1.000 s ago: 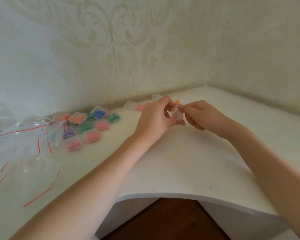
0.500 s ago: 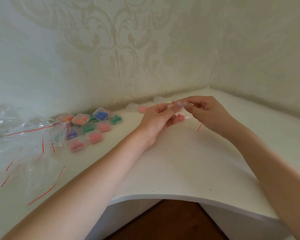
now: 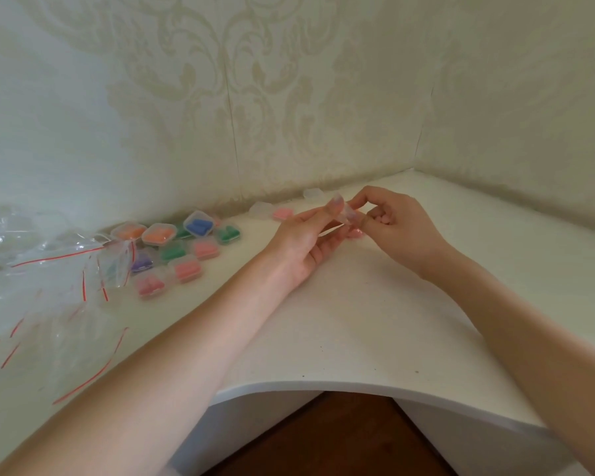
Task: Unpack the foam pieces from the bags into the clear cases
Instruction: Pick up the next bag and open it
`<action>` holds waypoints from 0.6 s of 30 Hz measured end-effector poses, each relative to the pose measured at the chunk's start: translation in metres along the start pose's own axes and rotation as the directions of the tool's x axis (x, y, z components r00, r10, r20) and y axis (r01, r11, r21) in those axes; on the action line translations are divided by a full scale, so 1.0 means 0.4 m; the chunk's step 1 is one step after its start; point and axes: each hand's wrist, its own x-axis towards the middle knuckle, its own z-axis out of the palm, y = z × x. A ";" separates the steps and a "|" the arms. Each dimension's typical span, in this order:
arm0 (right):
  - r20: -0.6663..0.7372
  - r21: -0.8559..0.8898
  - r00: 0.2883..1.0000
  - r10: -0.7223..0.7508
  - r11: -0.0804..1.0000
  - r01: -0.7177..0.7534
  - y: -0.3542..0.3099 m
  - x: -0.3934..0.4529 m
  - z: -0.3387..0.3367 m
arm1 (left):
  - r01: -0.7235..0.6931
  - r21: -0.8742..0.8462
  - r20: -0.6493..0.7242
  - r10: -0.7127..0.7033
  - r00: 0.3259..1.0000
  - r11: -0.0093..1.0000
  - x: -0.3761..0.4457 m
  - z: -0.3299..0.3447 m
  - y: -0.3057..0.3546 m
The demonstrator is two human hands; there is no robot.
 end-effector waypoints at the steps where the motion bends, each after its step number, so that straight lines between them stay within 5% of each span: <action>1: -0.011 -0.001 1.000 0.006 1.000 -0.006 0.005 0.002 -0.001 | 0.001 0.002 -0.010 -0.001 1.000 1.000 0.000 0.001 0.001; 6: -0.199 -0.099 0.980 0.025 0.994 -0.046 0.046 0.033 -0.032 | 0.159 0.040 0.099 -0.162 0.982 0.986 -0.009 0.015 -0.004; 11: -0.116 -0.125 0.985 0.131 0.981 -0.146 0.062 0.032 -0.019 | 0.242 0.044 0.178 -0.246 0.953 0.969 -0.009 0.018 -0.012; 15: -0.024 0.375 0.900 0.435 0.839 -0.395 0.062 0.055 -0.010 | 0.166 -0.107 -0.011 -0.168 0.986 0.980 0.016 0.001 -0.010; 18: -0.029 0.461 0.900 0.434 0.805 -0.374 0.064 0.056 -0.009 | 0.122 -0.095 -0.022 -0.125 0.992 0.988 0.016 -0.006 -0.006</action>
